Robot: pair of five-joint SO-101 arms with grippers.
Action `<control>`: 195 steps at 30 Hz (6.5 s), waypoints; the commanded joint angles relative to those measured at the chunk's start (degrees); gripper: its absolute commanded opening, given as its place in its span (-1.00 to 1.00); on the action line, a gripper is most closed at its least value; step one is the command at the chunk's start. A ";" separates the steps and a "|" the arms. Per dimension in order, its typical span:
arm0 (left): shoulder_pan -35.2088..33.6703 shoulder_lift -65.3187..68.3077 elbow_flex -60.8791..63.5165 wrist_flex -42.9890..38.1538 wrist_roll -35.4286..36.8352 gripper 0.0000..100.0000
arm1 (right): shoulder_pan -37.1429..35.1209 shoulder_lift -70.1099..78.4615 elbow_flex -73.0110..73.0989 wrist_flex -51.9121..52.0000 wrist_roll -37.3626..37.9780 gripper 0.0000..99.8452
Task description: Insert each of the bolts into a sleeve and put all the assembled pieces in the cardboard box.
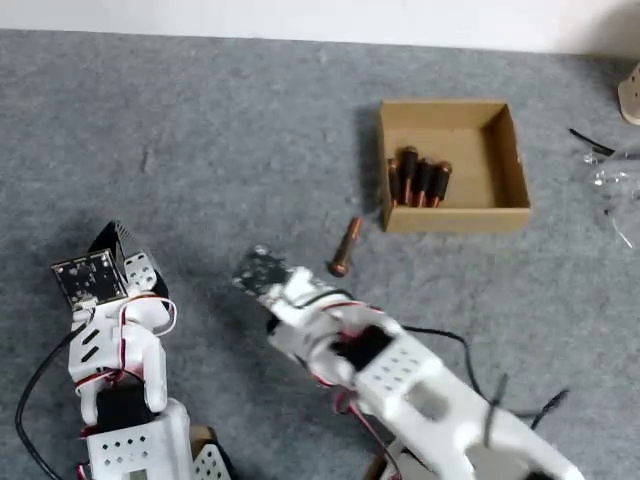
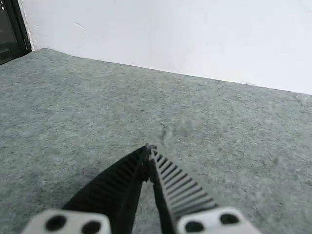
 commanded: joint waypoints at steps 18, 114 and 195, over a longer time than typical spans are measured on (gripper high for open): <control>16.40 -0.57 -0.22 -0.97 -0.88 -0.97 | 29.58 -61.67 30.20 9.98 0.44 -0.99; 18.59 87.43 -68.79 58.90 -87.65 -0.99 | 43.38 -61.14 33.80 -1.27 -6.51 -0.99; 6.64 123.12 -92.79 45.98 62.51 -0.49 | 43.30 -61.14 33.89 -1.36 -6.42 -0.99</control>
